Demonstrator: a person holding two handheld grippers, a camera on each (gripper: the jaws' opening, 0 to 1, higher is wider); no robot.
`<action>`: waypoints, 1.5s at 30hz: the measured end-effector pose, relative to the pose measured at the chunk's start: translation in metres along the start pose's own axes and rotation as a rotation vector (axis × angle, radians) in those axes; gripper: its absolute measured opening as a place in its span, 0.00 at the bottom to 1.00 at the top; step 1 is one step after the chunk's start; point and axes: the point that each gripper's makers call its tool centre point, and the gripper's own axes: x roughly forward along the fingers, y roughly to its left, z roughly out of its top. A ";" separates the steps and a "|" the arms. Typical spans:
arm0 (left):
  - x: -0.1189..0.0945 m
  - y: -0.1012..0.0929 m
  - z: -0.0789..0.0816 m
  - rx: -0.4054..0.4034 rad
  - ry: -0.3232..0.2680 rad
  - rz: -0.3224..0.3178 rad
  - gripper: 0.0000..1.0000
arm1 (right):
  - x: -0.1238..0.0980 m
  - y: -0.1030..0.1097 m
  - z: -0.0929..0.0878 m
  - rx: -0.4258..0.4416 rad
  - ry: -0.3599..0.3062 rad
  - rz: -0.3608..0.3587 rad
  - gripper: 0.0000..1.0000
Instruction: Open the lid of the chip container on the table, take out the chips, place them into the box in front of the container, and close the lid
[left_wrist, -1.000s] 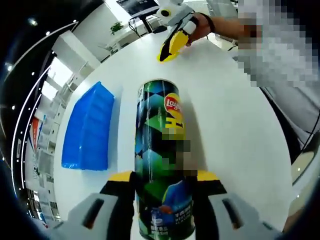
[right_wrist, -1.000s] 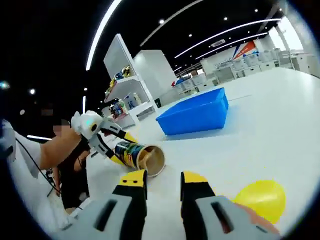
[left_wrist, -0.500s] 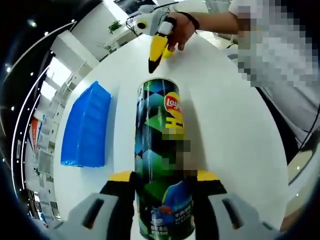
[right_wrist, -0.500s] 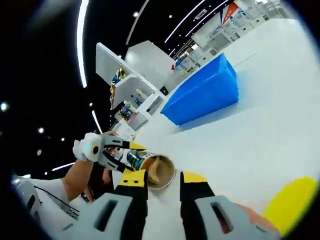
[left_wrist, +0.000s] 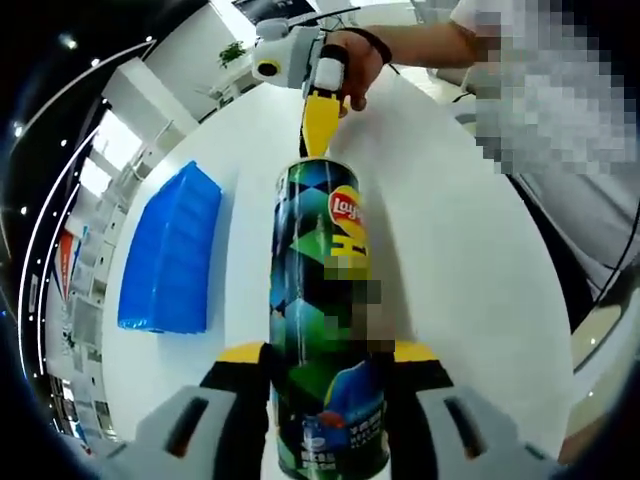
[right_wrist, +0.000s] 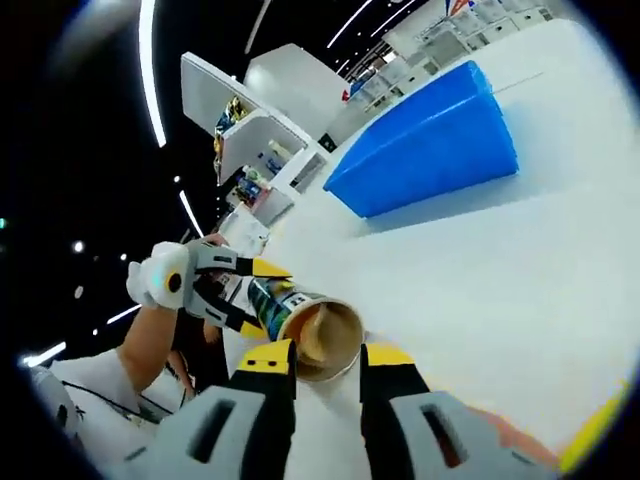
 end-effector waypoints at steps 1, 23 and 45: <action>0.000 0.000 0.000 0.001 0.000 0.000 0.46 | 0.001 0.001 0.000 0.015 0.013 0.010 0.24; 0.000 0.000 0.001 -0.019 -0.036 0.002 0.45 | 0.019 0.011 -0.010 0.192 0.133 0.094 0.09; -0.003 0.000 0.003 -0.070 -0.121 0.005 0.46 | 0.015 0.007 -0.002 0.183 0.154 0.035 0.00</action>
